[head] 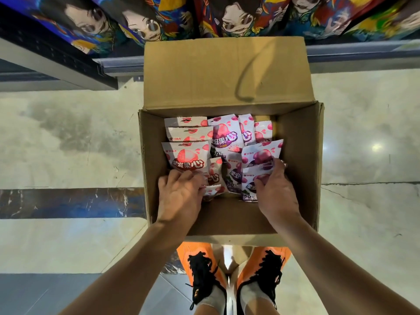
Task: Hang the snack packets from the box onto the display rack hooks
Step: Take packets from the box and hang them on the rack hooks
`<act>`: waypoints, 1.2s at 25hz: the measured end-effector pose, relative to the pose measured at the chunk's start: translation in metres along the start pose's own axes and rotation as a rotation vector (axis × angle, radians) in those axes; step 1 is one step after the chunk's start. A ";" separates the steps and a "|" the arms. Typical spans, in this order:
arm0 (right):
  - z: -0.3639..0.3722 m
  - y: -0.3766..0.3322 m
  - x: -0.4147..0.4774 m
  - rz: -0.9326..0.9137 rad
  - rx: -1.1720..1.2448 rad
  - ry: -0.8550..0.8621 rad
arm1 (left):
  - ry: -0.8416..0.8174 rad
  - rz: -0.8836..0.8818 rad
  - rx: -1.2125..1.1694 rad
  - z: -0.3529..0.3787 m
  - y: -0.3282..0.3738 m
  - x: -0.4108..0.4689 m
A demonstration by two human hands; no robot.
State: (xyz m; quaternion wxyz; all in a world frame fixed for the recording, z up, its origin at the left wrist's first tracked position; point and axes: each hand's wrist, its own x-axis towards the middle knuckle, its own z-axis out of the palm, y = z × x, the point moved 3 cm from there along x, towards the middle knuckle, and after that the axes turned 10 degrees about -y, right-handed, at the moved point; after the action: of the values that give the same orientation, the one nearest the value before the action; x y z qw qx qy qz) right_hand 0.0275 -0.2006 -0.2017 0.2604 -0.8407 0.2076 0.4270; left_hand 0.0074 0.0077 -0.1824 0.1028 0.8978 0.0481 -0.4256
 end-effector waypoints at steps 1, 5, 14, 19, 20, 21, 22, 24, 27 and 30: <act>-0.001 0.001 0.001 -0.017 -0.029 0.022 | 0.003 0.001 -0.052 0.001 -0.001 0.002; -0.006 0.006 0.003 -0.068 -0.231 0.073 | -0.009 -0.029 -0.445 0.009 -0.007 0.011; -0.003 0.009 0.000 -0.302 -0.391 0.190 | -0.008 -0.187 -0.631 0.015 -0.022 0.008; -0.002 0.009 -0.005 -0.449 -0.524 0.319 | 0.022 -0.166 -0.719 0.017 -0.028 0.000; -0.003 0.008 -0.007 -0.485 -0.515 0.332 | 0.022 -0.159 -0.764 0.018 -0.027 -0.002; -0.004 0.007 -0.009 -0.515 -0.498 0.337 | 0.016 -0.149 -0.821 0.018 -0.026 -0.003; -0.006 0.008 -0.012 -0.540 -0.484 0.343 | 0.011 -0.138 -0.877 0.017 -0.023 -0.006; -0.015 0.006 -0.020 -0.567 -0.468 0.352 | 0.033 -0.105 -0.979 0.010 -0.018 -0.013; -0.037 -0.005 -0.044 -0.600 -0.454 0.349 | 0.109 -0.043 -1.075 -0.012 -0.009 -0.028; -0.067 -0.025 -0.072 -0.706 -0.384 0.283 | 0.173 -0.031 -1.199 -0.053 0.002 -0.051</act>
State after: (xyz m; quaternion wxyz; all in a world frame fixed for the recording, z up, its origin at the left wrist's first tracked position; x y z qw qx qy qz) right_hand 0.0435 -0.2134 -0.1020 0.1984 -0.9437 -0.1425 0.2229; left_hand 0.0157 0.0176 -0.1095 0.5802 0.7140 0.3009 -0.2511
